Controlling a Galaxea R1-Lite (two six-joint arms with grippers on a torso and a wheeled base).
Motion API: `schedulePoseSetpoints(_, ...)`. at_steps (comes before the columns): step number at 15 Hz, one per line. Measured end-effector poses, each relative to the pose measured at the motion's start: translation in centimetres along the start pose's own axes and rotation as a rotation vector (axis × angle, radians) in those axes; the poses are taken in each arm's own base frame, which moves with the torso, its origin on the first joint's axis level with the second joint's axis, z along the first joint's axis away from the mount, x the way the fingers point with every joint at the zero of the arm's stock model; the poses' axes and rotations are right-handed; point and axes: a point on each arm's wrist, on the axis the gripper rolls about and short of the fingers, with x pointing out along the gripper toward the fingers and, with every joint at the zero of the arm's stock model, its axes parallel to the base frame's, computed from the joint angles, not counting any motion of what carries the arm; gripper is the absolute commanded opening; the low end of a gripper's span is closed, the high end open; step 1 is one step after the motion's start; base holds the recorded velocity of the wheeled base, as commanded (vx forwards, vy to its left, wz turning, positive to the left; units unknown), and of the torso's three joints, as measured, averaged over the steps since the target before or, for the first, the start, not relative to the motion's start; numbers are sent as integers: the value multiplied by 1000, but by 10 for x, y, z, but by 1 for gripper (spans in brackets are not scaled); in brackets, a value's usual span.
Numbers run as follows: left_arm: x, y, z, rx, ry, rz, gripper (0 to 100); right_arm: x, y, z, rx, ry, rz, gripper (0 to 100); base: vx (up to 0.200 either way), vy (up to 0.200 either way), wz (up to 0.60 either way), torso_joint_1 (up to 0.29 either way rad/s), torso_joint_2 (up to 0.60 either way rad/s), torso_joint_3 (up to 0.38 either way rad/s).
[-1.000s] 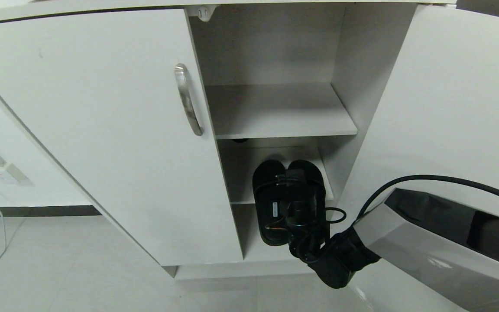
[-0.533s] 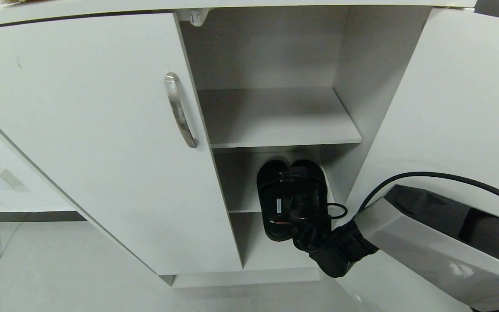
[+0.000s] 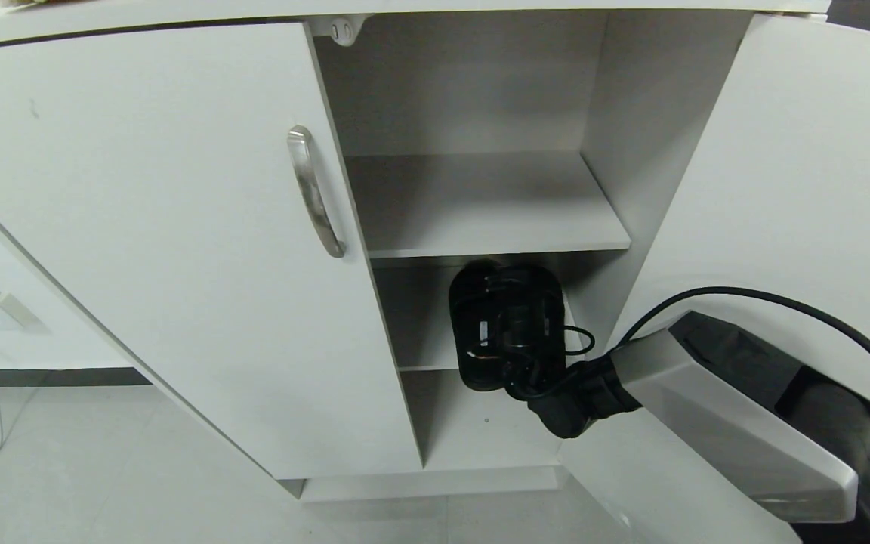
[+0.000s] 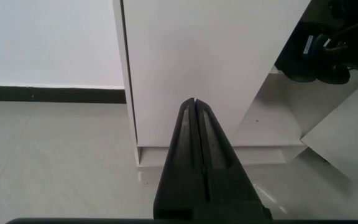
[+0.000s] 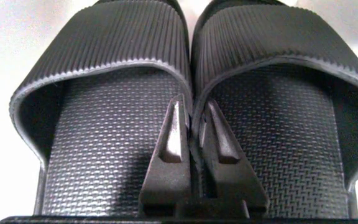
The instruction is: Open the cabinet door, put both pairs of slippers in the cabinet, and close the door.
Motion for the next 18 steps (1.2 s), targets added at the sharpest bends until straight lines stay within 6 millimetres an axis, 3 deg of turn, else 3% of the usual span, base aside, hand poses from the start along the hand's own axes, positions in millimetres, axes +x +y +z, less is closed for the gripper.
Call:
schedulePoseSetpoints(10,0,0,0,-1,1,2,0,23,9,11,10,-9,-9,0,0,0,0,0,0,0)
schedulePoseSetpoints(11,0,0,0,-2,1,2,0,24,9,10,9,-7,-10,100,0,0,0,0,0,0)
schedulePoseSetpoints(18,0,0,0,-3,1,2,0,21,7,-4,0,19,-14,100,0,0,0,0,0,0)
